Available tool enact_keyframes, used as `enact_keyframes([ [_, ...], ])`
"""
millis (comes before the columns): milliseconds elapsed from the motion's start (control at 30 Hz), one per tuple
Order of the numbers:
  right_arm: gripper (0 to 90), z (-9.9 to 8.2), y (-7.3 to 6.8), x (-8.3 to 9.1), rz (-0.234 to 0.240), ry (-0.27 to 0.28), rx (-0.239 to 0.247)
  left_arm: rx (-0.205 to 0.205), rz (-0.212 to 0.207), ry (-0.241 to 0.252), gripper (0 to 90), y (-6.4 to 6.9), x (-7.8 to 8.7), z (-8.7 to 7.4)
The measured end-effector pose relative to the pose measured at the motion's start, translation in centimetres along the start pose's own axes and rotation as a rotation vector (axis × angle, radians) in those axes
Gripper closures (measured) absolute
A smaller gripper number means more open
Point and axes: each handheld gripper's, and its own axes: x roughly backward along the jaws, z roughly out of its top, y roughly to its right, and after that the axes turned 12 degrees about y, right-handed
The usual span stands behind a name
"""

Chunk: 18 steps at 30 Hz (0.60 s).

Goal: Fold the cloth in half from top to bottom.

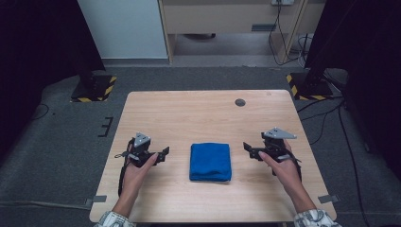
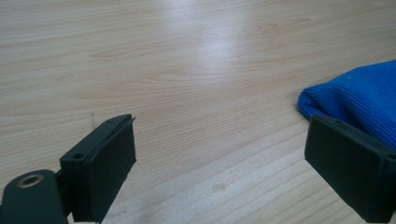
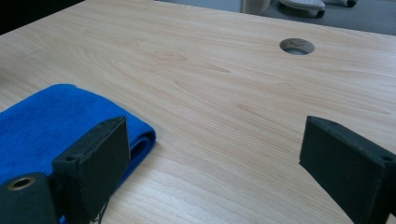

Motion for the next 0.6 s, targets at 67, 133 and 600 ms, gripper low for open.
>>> enact_keyframes([
  [67,8.7,-0.1,0.4,0.2,-0.015,-0.002,-0.006,0.004,0.006,0.002,8.1,-0.3,0.1,0.0],
  [133,8.7,-0.1,1.1,0.4,-0.033,-0.003,-0.013,0.0,0.009,-0.004,8.1,-0.5,0.1,-0.1],
  [600,8.7,-2.3,4.9,0.7,-0.149,-0.13,-0.08,-0.031,0.031,-0.092,8.1,-1.6,-0.6,-0.9],
])
